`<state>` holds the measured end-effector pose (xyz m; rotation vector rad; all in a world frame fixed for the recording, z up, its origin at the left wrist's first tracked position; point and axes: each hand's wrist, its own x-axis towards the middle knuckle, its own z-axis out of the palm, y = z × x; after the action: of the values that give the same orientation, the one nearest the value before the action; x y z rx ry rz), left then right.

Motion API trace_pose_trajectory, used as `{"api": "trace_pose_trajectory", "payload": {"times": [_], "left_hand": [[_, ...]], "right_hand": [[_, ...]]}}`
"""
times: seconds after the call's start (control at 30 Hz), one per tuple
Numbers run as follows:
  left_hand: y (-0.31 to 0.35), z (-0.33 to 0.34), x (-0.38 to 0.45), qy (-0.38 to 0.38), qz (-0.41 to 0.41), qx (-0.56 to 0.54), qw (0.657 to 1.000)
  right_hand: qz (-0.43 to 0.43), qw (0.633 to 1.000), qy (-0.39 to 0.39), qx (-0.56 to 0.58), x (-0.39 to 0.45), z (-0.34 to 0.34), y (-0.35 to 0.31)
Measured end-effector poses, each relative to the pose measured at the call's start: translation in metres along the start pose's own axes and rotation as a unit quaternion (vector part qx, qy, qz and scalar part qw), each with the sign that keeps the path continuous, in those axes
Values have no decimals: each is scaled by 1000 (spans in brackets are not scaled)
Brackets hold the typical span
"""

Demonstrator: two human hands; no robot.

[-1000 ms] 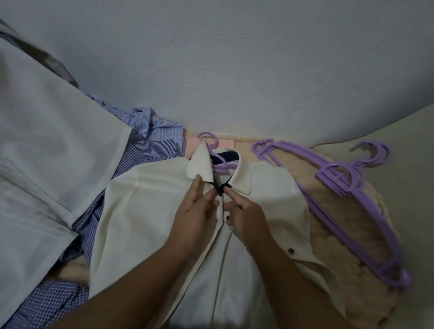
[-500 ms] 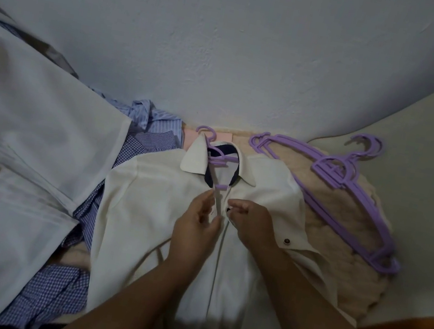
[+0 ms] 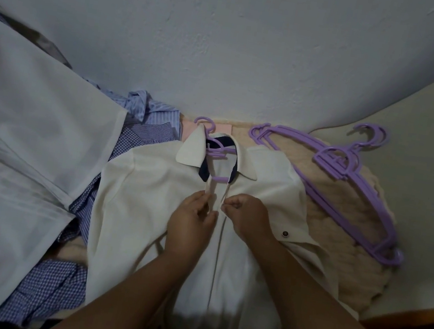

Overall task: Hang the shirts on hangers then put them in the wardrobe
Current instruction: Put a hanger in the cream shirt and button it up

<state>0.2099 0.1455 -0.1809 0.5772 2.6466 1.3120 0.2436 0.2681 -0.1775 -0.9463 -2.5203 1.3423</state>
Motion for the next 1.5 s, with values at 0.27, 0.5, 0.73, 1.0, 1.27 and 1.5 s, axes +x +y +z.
{"api": "trace_pose_trajectory", "payload": {"times": [0.27, 0.5, 0.73, 1.0, 1.27, 1.5], "left_hand": [[2, -7, 1, 24, -134, -204, 970], [23, -31, -2, -35, -174, -330, 927], [28, -40, -1, 11, -130, -309, 942], [26, -37, 4, -5, -109, -239, 965], [24, -34, 10, -22, -117, -232, 965], [19, -31, 12, -65, -142, -278, 948]], "right_hand": [[44, 993, 11, 111, -5, -2, -6], [80, 951, -23, 297, -21, -11, -27], [60, 950, -21, 305, -18, -2, -47], [71, 954, -17, 291, -22, 3, -40], [70, 947, -54, 307, -24, -3, -40], [62, 962, -36, 265, -23, -3, -35]]}}
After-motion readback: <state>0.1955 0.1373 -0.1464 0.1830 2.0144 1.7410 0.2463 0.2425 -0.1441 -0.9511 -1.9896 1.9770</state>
